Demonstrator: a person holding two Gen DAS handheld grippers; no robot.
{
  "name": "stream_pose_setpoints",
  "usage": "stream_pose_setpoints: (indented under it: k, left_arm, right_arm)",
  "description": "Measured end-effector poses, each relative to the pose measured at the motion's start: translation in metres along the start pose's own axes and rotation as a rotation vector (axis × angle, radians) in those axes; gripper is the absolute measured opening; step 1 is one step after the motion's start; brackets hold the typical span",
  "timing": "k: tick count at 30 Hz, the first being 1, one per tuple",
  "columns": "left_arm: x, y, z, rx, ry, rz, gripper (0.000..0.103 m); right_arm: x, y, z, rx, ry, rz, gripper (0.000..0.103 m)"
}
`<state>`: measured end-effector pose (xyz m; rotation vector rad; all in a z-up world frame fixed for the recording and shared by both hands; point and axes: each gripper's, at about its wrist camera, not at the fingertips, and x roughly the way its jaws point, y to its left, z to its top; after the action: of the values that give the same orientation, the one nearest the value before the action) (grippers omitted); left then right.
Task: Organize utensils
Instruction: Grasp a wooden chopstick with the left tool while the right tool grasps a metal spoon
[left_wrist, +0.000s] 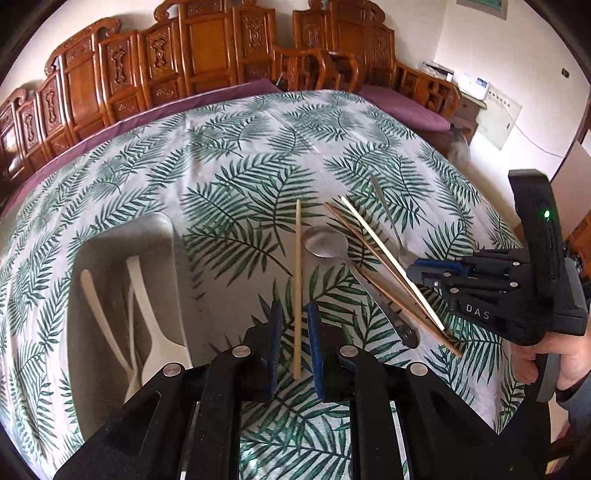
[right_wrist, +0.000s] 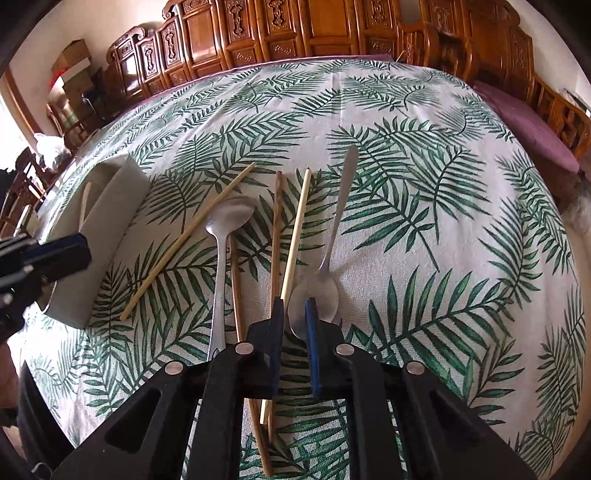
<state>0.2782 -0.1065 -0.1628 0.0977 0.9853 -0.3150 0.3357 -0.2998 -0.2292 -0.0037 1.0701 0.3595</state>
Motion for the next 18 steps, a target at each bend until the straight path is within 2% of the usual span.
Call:
stream_pose_setpoints:
  k: [7,18]
  left_arm:
    - [0.008,-0.008,0.005,-0.015,0.032,-0.031,0.013]
    - [0.016,-0.012,0.019,0.004,0.046,-0.033,0.013]
  right_arm:
    - [0.001,-0.004,0.009,-0.004,0.018,-0.01,0.013]
    - [0.013,-0.029,0.037,0.029,0.043,-0.047,0.014]
